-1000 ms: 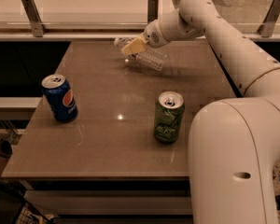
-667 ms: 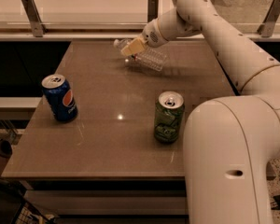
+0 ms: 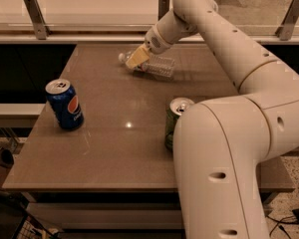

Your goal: Knock water bottle over

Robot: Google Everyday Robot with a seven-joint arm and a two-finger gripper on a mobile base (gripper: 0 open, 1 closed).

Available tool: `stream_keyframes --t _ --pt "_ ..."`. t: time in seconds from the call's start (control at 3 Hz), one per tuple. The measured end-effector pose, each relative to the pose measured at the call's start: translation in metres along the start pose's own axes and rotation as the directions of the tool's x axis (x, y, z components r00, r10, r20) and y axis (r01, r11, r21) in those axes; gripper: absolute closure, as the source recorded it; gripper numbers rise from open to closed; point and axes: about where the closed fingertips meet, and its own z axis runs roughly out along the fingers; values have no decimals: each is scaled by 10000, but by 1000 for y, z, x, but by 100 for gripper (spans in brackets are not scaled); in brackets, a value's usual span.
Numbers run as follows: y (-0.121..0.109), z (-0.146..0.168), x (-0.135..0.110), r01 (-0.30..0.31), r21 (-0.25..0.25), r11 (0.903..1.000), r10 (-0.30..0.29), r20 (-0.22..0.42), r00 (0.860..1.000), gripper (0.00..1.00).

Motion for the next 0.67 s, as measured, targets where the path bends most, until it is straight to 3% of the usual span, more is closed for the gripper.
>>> stream_keyframes --t 0.33,0.67 --pt "0 -5 -4 1 0 10000 -1 -1 10000 83" --pt "0 -5 -5 2 -2 10000 -2 -1 10000 59"
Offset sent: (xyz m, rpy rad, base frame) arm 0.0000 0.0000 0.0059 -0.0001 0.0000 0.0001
